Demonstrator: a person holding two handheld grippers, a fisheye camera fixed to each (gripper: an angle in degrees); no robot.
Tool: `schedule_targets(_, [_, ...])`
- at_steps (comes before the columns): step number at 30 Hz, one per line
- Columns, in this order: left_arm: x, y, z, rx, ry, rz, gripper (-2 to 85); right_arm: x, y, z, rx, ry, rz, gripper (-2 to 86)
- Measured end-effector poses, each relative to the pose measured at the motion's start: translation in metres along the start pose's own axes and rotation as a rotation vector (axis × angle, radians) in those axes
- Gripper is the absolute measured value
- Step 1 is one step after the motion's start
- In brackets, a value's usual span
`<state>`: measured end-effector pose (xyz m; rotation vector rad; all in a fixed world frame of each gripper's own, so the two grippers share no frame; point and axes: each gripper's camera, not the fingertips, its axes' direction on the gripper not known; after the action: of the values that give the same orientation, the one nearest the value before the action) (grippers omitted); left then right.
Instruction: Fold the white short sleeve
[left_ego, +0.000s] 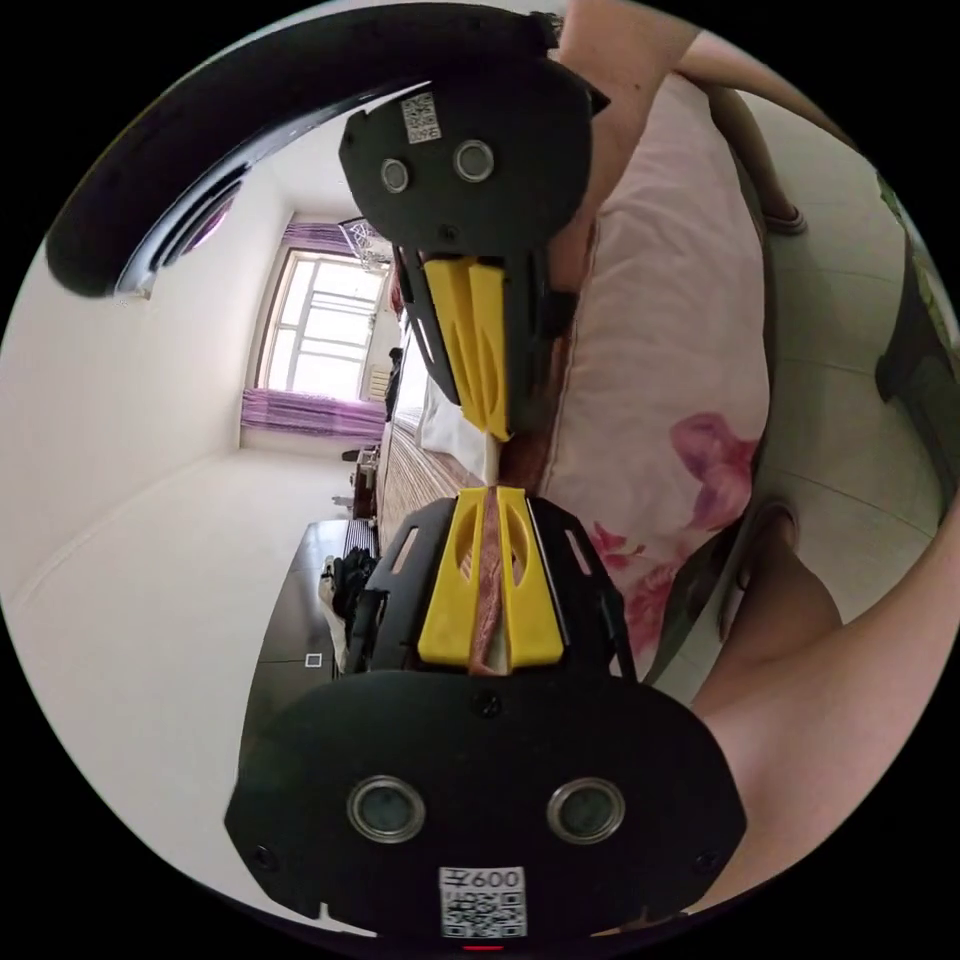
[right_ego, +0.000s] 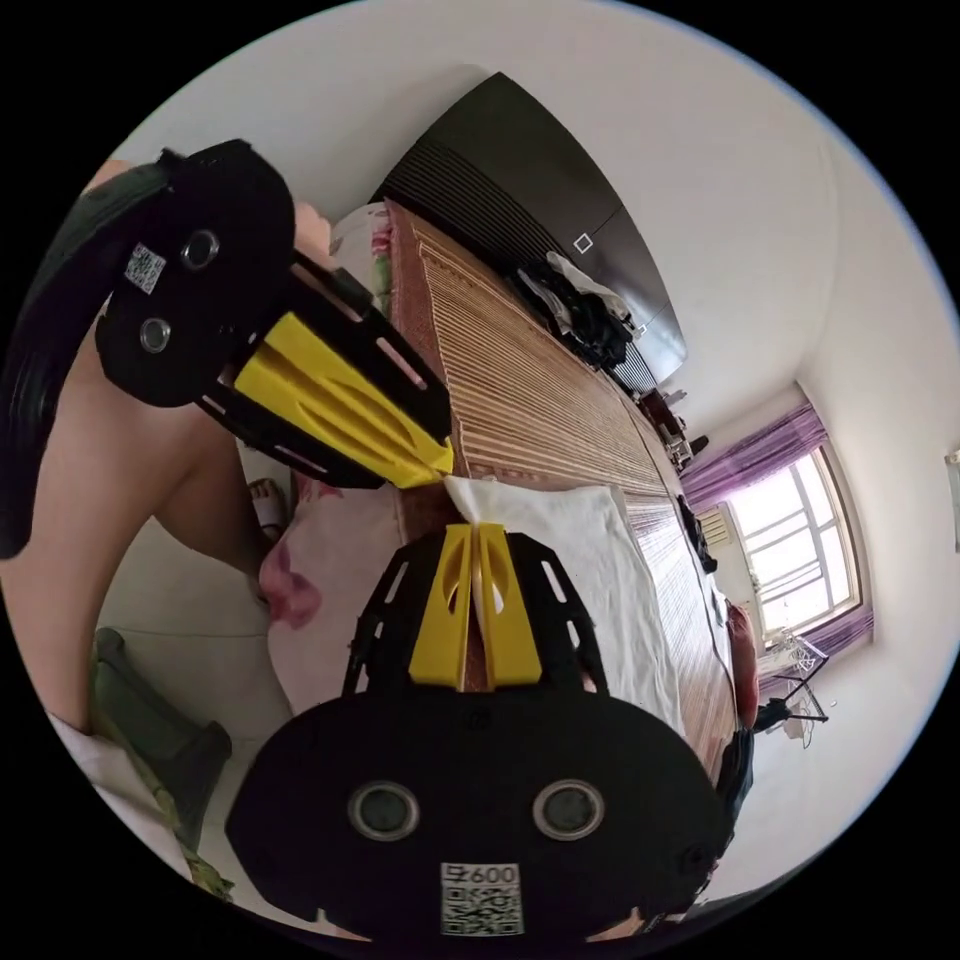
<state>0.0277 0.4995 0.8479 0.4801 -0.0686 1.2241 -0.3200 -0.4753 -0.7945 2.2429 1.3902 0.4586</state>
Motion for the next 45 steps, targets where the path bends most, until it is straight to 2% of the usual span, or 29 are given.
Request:
schedule_targets(3, [0.015, 0.001, 0.007, 0.029, -0.092, -0.035, 8.8, -0.011, -0.009, 0.001, 0.0, 0.016, 0.013, -0.8])
schedule_targets(6, [0.019, -0.007, 0.019, 0.05, -0.082, -0.052, 9.3, -0.028, -0.019, 0.004, -0.013, 0.043, -0.005, -0.8])
schedule_targets(13, [0.037, -0.034, 0.071, 0.017, -0.1, 0.049, 3.4, -0.048, -0.042, 0.007, -0.039, 0.051, 0.048, -0.9])
schedule_targets(22, [0.048, -0.045, 0.106, -0.046, -0.153, 0.063, 2.0, -0.072, -0.044, 0.009, -0.069, 0.064, -0.002, -0.8])
schedule_targets(27, [0.044, -0.045, 0.119, -0.042, -0.168, 0.031, 1.9, -0.076, -0.022, 0.004, -0.164, 0.19, -0.041, -0.7])
schedule_targets(31, [0.039, -0.039, 0.138, -0.108, -0.177, 0.013, 1.9, -0.075, 0.038, 0.011, -0.372, 0.353, -0.128, -0.8])
schedule_targets(33, [0.037, -0.032, 0.145, -0.122, -0.173, 0.004, 1.9, -0.065, 0.077, 0.005, -0.463, 0.372, -0.124, -0.8])
schedule_targets(35, [0.035, -0.028, 0.149, -0.118, -0.165, -0.002, 1.9, -0.048, 0.134, -0.018, -0.517, 0.388, -0.064, -0.8])
schedule_targets(37, [0.037, -0.03, 0.153, -0.129, -0.173, 0.017, 2.0, -0.04, 0.171, -0.047, -0.491, 0.407, -0.038, -0.7])
schedule_targets(41, [0.035, -0.036, 0.159, -0.155, -0.172, 0.034, 2.0, -0.015, 0.269, -0.072, -0.761, 0.503, -0.017, -0.8])
schedule_targets(45, [0.027, -0.038, 0.165, -0.165, -0.137, 0.021, 1.9, 0.019, 0.355, -0.116, -0.876, 0.552, 0.111, -0.8])
